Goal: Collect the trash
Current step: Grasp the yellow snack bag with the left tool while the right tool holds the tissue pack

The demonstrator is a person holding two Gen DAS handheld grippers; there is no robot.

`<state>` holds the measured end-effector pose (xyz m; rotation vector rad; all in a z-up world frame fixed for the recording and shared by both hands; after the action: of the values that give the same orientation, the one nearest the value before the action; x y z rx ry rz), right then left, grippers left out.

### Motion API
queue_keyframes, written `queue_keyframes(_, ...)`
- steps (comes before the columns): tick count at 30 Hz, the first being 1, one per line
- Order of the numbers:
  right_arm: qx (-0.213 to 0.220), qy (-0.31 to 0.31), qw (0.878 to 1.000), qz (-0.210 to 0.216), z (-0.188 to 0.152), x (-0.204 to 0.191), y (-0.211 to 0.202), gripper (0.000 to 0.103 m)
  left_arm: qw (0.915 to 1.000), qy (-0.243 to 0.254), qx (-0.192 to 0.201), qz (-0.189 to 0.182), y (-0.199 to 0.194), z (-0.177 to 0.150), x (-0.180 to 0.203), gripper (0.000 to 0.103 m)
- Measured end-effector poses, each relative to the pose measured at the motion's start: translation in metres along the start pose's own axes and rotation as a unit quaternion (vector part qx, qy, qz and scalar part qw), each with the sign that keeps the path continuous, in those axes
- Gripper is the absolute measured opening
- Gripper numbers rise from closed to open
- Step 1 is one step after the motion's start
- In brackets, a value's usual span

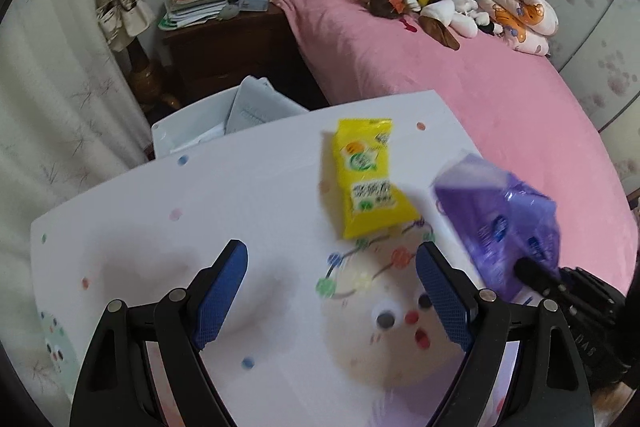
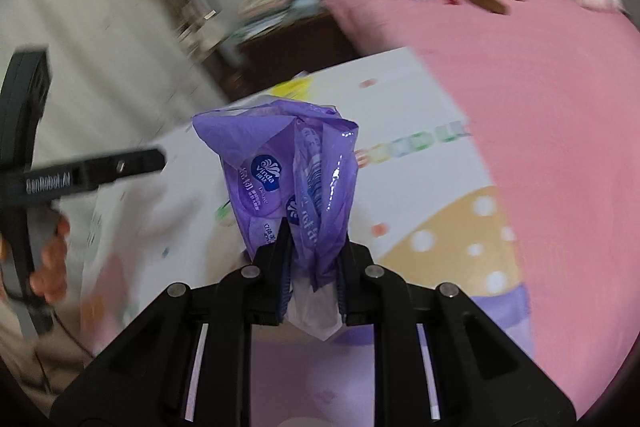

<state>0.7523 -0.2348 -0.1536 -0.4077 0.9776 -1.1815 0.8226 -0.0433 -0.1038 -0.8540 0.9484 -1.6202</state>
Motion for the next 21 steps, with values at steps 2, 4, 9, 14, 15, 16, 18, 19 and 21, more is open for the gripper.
queue_keyframes(2,0.014,0.027,0.999,-0.038,0.01,0.022,0.0,0.015,1.0,-0.002,-0.005,-0.001,0.014,0.008,0.012,0.083)
queue_keyframes(4,0.024,0.055,0.995,-0.078,0.016,0.042,0.005,0.015,0.9999,-0.007,-0.012,0.001,0.028,0.014,0.021,0.079)
queue_keyframes(9,0.051,0.102,0.986,-0.119,0.021,0.068,0.01,0.015,0.9991,-0.026,-0.032,0.007,0.07,0.028,0.038,0.078)
queue_keyframes(14,0.065,0.117,0.98,-0.144,0.023,0.069,0.023,0.015,0.9979,-0.038,-0.048,0.02,0.104,0.035,0.048,0.075)
queue_keyframes(15,0.065,0.119,0.98,-0.144,0.022,0.068,0.026,0.015,0.9977,-0.037,-0.051,0.024,0.112,0.036,0.049,0.074)
queue_keyframes(16,0.065,0.122,0.98,-0.144,0.022,0.067,0.027,0.015,0.9976,-0.036,-0.052,0.026,0.116,0.036,0.051,0.071)
queue_keyframes(18,0.065,0.124,0.98,-0.145,0.02,0.066,0.031,0.015,0.9972,-0.032,-0.058,0.034,0.128,0.035,0.054,0.064)
queue_keyframes(19,0.065,0.124,0.98,-0.144,0.017,0.065,0.029,0.015,0.997,-0.029,-0.06,0.04,0.132,0.034,0.056,0.06)
queue_keyframes(21,0.063,0.122,0.98,-0.142,0.015,0.063,0.028,0.015,0.9974,-0.018,-0.048,0.05,0.136,0.037,0.06,0.053)
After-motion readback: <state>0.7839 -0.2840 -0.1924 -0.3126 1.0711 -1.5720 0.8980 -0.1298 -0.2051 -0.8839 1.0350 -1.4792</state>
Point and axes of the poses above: each gripper's, at about its wrist camera, not at the fingertips, and y roughly the way its jaws point, x to its right, z to its top, the point moved 10 cm from there along y, roughly the way its jaws point, and after that the axes turned 8 degrees about z, right-handed, at the moved point
